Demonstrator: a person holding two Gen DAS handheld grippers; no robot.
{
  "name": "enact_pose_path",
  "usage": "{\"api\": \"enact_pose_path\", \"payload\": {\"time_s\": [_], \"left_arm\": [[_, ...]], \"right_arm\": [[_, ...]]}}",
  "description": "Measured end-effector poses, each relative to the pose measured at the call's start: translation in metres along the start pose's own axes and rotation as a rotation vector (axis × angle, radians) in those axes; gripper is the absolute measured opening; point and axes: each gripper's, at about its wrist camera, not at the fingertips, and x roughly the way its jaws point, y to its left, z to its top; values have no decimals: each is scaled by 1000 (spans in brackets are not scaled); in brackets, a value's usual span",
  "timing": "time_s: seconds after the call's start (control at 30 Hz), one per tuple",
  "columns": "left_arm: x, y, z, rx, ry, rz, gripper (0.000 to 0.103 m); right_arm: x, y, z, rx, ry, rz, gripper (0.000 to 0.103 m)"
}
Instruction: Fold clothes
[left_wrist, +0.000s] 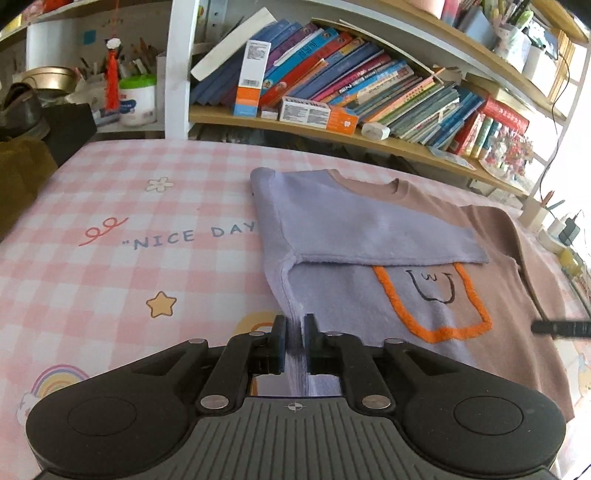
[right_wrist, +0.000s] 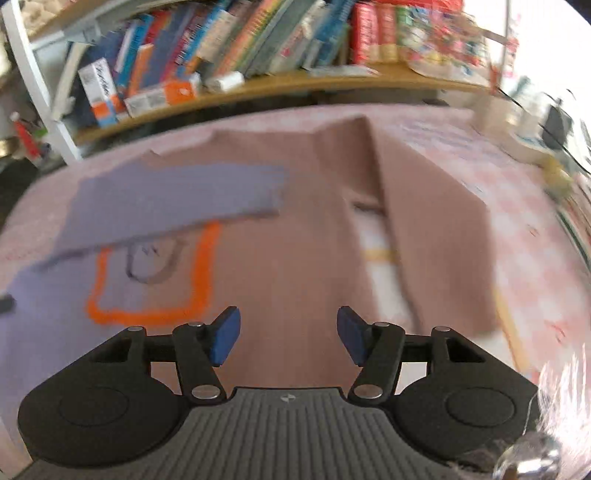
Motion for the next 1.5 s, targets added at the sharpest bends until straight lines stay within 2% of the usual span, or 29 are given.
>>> {"api": "enact_pose_path", "payload": {"time_s": [0.07,0.13,0.3,0.33,0.37,0.4,0.43,0.53,0.6,0.7,0.83,0.97,1.1,1.23,1.27,1.33,1.37,1.47,1.5], "left_arm": [[-4,-1,-3,-10,-2,8,26],[-7,-4,-10,-17,3,17,33],[-9,-10,-26,-10,31,63,34],[-8,-10,-28,-12,35,79,34],[-6,-9,-30,-23,35,101,29],[-4,-8,-31,-36,36,115,20],[-2,-7,-31,-48,39,119,4],[-6,-4,-32,-67,22,141,4],[-10,0,-32,-80,10,161,4],[-10,0,-31,-33,17,209,4],[-8,-1,-30,-7,33,226,5],[-7,0,-31,-2,39,238,5],[-5,0,-31,-17,46,232,5],[-4,0,-33,-30,51,235,5],[-3,-1,-33,-32,53,236,5],[-3,-1,-33,-37,54,240,5],[-3,-1,-33,-38,54,243,5],[-4,-3,-33,-41,53,248,5],[-4,-4,-32,-41,53,249,5]], "right_arm": [[-3,-2,-10,24,13,9,56],[-5,-1,-18,19,18,10,56],[-9,6,-32,-71,17,-2,53],[-9,6,-33,-80,17,-2,52],[-8,6,-34,-88,17,-2,51],[-8,6,-35,-97,16,-2,50],[-8,6,-36,-103,17,-3,49],[-6,8,-36,-127,16,-6,48],[-6,6,-33,-108,11,23,48],[-7,-2,-19,-51,-19,42,47],[-1,-15,-1,-72,-47,-27,48],[0,-29,-3,-146,-48,-93,48],[6,-46,-8,-161,-11,-121,42],[11,-57,-9,-151,-4,-113,38],[12,-58,-8,-157,-8,-106,33],[10,-65,-3,-151,-28,-119,9],[8,-70,2,-132,-52,-142,7],[-1,-86,16,-76,-122,-211,7],[-3,-91,21,-56,-145,-234,10]]}}
